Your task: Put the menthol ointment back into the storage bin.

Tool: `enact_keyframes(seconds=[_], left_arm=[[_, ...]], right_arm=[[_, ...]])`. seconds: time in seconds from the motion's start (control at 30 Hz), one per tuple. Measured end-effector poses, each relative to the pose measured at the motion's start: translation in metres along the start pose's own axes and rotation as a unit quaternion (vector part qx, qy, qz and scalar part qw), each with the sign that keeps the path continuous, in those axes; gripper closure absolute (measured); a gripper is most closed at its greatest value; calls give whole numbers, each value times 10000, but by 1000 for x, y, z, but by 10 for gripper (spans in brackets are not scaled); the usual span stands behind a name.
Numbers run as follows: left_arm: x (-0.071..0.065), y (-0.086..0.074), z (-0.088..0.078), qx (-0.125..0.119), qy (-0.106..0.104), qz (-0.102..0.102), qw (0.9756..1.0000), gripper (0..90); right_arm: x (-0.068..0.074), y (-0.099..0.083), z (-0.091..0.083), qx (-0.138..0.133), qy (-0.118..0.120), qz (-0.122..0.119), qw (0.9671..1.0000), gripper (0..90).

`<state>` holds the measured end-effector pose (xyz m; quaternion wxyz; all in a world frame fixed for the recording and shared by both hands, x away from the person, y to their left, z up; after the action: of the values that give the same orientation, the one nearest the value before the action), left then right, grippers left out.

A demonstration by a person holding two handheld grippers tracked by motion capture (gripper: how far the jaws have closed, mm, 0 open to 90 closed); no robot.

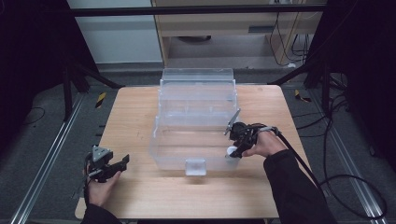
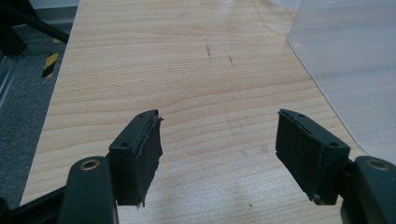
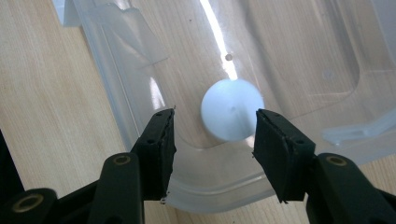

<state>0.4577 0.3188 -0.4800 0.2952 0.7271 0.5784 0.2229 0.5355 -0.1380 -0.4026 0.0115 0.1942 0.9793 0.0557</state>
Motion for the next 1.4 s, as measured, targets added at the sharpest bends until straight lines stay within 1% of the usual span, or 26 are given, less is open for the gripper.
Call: enact_keyframes(seconds=[0.33, 0.4, 0.5, 0.53, 0.57, 0.63, 0.67, 0.7, 0.73, 0.77, 0.8, 0.83, 0.87, 0.97, 1.0, 1.03, 1.07, 1.1, 1.13, 1.2, 1.23, 1.27, 1.3, 1.33, 1.37, 1.4], left_arm=[[0, 0, 0, 1, 2, 0, 10000, 307], [0, 0, 0, 6, 2, 5, 10000, 307], [0, 0, 0, -1, -1, -1, 10000, 307], [-1, 0, 0, -5, -3, 0, 10000, 307], [-1, 0, 0, -5, -2, -2, 10000, 307], [-1, 0, 0, -2, -4, -5, 10000, 307], [-1, 0, 0, -2, -4, -5, 10000, 306], [-1, 0, 0, -5, 3, 1, 10000, 306], [-1, 0, 0, -5, 3, 1, 10000, 306], [-1, 0, 0, 1, 1, -3, 10000, 306], [-1, 0, 0, 1, 1, -3, 10000, 306], [-1, 0, 0, 7, -2, -3, 10000, 306], [-1, 0, 0, 10, 1, -1, 10000, 305], [-1, 0, 0, 8, 2, -5, 10000, 306], [-1, 0, 0, 11, -1, -8, 10000, 306], [-1, 0, 0, 11, -1, -8, 10000, 306], [-2, -1, 0, 19, -4, -7, 10000, 307], [-2, -1, 0, 19, -4, -7, 10000, 308], [-2, -1, 0, 12, -5, 1, 10000, 309], [-2, -1, 0, 12, -9, -2, 10000, 314], [-2, -1, 1, 17, -13, -2, 10000, 314], [-2, -1, 1, 37, -16, 10, 10000, 319], [-2, -1, 1, 30, -21, 14, 10000, 324], [-2, -1, 1, 30, -21, 14, 10000, 327], [-2, -1, 1, 28, -28, 12, 10000, 331], [-2, -1, 1, 28, -28, 11, 10000, 334]], right_arm=[[3, -6, -13, -204, -113, 162, 9996, 442], [5, -11, -22, -413, -228, 280, 9985, 389], [6, -16, -29, -548, -346, 359, 9973, 363], [7, -22, -35, -685, -468, 500, 9953, 322], [8, -25, -38, -786, -508, 563, 9940, 318], [10, -33, -44, -1022, -548, 613, 9914, 294], [10, -33, -44, -1022, -548, 613, 9914, 294], [13, -41, -48, -1218, -568, 748, 9881, 270], [13, -41, -48, -1218, -568, 748, 9881, 270], [16, -49, -50, -1340, -660, 870, 9849, 240], [16, -49, -50, -1340, -660, 870, 9849, 240], [18, -54, -51, -1394, -670, 947, 9834, 226], [22, -62, -51, -1591, -682, 1079, 9790, 207], [28, -75, -47, -1826, -767, 1251, 9722, 187], [30, -78, -45, -1879, -807, 1309, 9701, 179], [30, -78, -45, -1879, -807, 1309, 9701, 179], [33, -85, -39, -1979, -865, 1421, 9660, 166], [33, -85, -39, -1979, -865, 1421, 9660, 166], [34, -93, -31, -2113, -877, 1558, 9609, 166], [35, -100, -24, -2256, -888, 1735, 9545, 164], [35, -100, -24, -2256, -888, 1735, 9545, 164], [34, -108, -15, -2458, -924, 1924, 9455, 149], [33, -111, -11, -2547, -917, 2027, 9411, 148], [33, -111, -11, -2547, -917, 2027, 9411, 148], [31, -118, -1, -2658, -935, 2271, 9322, 144], [29, -122, 4, -2690, -967, 2380, 9282, 142]])
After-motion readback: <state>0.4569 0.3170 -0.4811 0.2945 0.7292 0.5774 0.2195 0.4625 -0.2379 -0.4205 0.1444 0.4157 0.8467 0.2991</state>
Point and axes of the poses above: each handheld gripper's, and its own axes: z roughly forward along the jaws, y roughly out of its top, x roughly to its left, the point moved 1 cm from there along z, roughly forward along the jaws, and after that the axes turned 11 degrees about x, right-handed, at the moved point
